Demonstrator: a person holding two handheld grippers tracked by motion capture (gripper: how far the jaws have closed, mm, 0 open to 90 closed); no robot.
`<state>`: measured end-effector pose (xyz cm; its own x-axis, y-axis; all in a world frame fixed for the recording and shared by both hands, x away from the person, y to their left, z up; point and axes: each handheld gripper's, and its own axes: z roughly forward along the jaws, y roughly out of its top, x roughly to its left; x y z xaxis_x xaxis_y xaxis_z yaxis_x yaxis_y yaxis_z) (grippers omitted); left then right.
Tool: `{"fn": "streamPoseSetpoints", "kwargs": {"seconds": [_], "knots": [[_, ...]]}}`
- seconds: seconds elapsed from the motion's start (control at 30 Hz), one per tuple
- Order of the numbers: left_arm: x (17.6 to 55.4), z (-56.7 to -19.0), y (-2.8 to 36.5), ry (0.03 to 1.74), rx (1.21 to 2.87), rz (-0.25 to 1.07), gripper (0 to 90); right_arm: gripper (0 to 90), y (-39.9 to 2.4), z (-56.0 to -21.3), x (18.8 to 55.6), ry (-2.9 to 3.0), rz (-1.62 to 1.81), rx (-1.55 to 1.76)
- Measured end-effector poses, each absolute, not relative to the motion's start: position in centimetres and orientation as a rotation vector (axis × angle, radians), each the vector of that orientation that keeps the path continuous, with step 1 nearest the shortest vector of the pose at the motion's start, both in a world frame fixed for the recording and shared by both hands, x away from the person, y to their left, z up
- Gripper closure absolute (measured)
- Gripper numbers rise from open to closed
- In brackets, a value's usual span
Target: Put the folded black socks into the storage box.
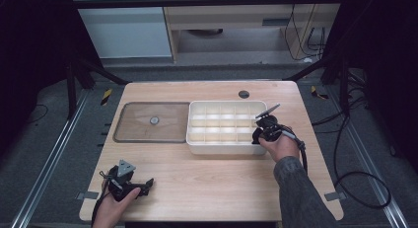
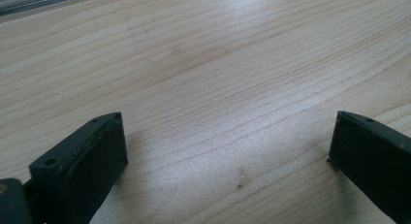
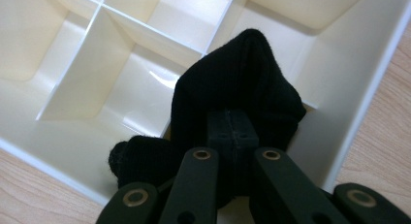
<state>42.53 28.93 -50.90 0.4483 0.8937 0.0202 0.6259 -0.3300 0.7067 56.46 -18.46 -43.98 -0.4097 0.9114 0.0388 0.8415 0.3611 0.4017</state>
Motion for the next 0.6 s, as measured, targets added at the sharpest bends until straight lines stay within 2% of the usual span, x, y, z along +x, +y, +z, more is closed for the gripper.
{"fn": "streamPoseSetpoints", "kwargs": {"seconds": [0.6], "knots": [[42.5,-50.9,28.9,1.267,2.066,0.549,0.0,90.0,-18.8,-42.6,55.6,2.386,0.589,1.526]]}}
